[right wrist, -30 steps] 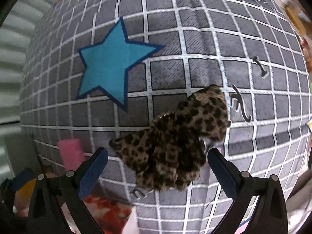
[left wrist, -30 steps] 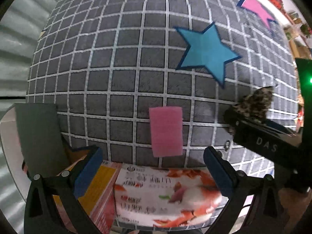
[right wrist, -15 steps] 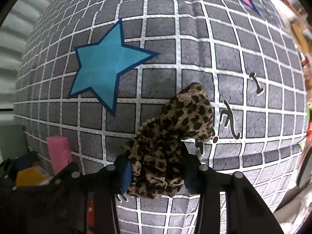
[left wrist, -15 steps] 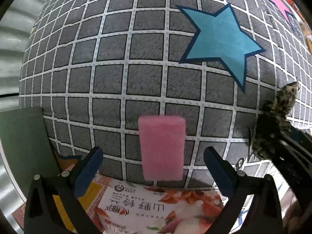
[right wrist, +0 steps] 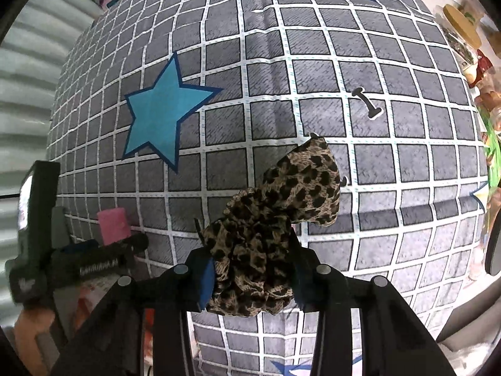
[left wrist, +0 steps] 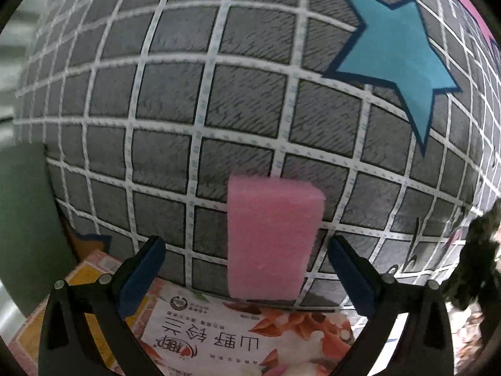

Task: Organize soft objects
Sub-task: 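Grasp the pink foam block with the left tool while the right tool grasps the leopard scrunchie, then carry the pink foam block and leopard scrunchie with both tools over the white box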

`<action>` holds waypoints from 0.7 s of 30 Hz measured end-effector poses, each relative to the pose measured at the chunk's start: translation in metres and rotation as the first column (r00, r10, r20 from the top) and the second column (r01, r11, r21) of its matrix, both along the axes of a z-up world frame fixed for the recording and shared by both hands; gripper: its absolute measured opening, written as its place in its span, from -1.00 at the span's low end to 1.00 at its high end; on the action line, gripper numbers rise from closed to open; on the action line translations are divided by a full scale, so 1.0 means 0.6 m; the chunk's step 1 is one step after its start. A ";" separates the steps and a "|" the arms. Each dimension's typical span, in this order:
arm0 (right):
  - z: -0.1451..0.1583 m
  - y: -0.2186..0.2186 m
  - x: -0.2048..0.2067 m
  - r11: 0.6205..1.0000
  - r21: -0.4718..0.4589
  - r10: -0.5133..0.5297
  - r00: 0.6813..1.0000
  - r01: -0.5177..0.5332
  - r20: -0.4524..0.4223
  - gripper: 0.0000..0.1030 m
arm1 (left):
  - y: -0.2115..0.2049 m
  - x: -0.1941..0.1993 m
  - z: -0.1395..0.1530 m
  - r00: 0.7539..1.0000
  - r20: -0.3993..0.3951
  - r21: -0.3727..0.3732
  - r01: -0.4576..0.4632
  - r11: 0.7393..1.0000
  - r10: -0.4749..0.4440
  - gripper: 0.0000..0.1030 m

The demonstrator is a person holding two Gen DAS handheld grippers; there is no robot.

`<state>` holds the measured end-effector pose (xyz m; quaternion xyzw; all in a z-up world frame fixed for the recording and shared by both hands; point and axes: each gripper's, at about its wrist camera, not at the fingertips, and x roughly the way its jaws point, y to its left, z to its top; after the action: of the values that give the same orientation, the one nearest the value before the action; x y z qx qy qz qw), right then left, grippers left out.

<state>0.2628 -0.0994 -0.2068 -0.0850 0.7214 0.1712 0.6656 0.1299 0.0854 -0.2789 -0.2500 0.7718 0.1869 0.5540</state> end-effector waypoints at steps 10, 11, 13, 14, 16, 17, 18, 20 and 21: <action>0.067 -0.020 -0.031 1.000 0.024 -0.016 1.000 0.016 0.004 -0.21 | -0.037 0.027 0.039 0.979 0.108 0.004 0.172 0.985 -0.172 -0.11; 0.068 -0.020 -0.034 1.000 0.022 -0.017 1.000 0.017 0.003 -0.21 | -0.042 0.029 0.047 0.974 0.122 0.025 0.189 0.982 -0.191 -0.11; 0.073 -0.024 -0.038 1.000 0.021 -0.019 1.000 0.019 0.004 -0.20 | -0.058 0.038 0.066 0.961 0.154 0.062 0.222 0.973 -0.229 -0.11; 0.075 -0.026 -0.040 1.000 0.021 -0.021 1.000 0.021 0.005 -0.20 | -0.062 0.042 0.079 0.953 0.171 0.072 0.241 0.968 -0.250 -0.11; 0.077 -0.032 -0.047 0.999 0.021 -0.027 1.000 0.027 0.002 -0.20 | -0.073 0.042 0.102 0.936 0.200 0.090 0.276 0.957 -0.289 -0.11; 0.077 -0.034 -0.049 0.999 0.020 -0.029 1.000 0.029 -0.001 -0.20 | -0.080 0.042 0.114 0.926 0.213 0.102 0.297 0.950 -0.312 -0.11; 0.078 -0.036 -0.053 0.999 0.019 -0.031 1.000 0.031 -0.004 -0.20 | -0.088 0.040 0.127 0.914 0.227 0.112 0.319 0.941 -0.337 -0.11; 0.078 -0.041 -0.062 0.999 0.013 -0.034 0.999 0.034 -0.009 -0.21 | -0.098 0.038 0.149 0.893 0.251 0.121 0.354 0.927 -0.373 -0.11; 0.079 -0.043 -0.065 0.999 0.011 -0.035 0.999 0.035 -0.010 -0.21 | -0.104 0.035 0.161 0.883 0.260 0.123 0.370 0.921 -0.390 -0.11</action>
<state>0.2239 -0.1254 -0.1593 -0.0678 0.7252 0.1639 0.6653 0.1508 0.0228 -0.1825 -0.0984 0.7126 0.0646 0.6917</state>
